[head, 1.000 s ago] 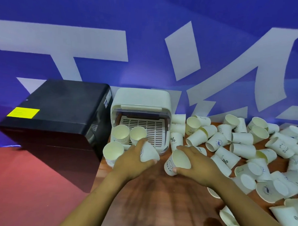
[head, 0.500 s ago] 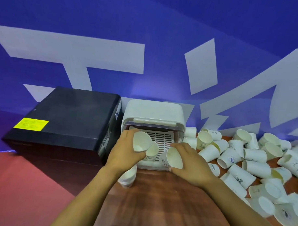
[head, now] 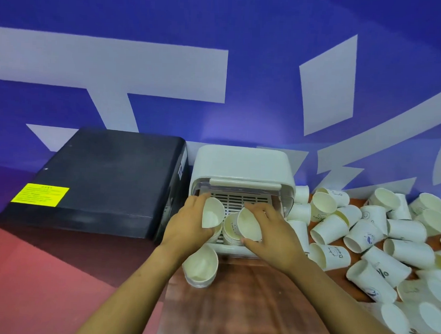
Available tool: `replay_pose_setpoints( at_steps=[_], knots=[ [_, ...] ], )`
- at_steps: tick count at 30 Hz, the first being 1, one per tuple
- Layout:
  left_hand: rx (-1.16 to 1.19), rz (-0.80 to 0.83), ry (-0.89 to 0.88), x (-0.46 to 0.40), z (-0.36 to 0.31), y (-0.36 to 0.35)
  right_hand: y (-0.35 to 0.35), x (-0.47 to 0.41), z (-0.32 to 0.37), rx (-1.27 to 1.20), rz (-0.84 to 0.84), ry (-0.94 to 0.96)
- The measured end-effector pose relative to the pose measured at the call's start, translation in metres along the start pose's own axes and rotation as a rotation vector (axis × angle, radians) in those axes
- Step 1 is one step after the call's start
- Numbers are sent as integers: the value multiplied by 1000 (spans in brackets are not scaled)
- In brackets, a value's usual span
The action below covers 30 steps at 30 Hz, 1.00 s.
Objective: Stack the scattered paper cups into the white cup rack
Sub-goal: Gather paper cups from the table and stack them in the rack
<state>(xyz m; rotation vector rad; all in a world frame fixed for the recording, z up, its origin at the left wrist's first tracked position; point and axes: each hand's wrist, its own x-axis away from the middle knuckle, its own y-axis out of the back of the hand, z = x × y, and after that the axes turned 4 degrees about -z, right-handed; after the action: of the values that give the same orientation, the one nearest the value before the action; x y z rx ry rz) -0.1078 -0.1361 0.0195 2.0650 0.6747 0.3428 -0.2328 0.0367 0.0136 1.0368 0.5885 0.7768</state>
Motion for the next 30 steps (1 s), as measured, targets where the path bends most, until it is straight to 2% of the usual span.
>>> replay_pose_setpoints(
  at_steps=[6, 14, 23, 27, 30],
  knots=[
    [-25, 89, 9, -10, 13, -18, -15, -7, 1, 37, 87, -43],
    [-61, 148, 78, -13, 22, -27, -30, -17, -2, -31, 126, -80],
    [-128, 272, 156, -15, 26, -37, -43, -15, -6, -85, 247, -150],
    [-138, 270, 152, -17, 25, -36, -42, -14, -9, -108, 266, -141],
    [-123, 203, 80, -13, 18, -30, -42, -4, -14, -140, 227, -154]
  ],
)
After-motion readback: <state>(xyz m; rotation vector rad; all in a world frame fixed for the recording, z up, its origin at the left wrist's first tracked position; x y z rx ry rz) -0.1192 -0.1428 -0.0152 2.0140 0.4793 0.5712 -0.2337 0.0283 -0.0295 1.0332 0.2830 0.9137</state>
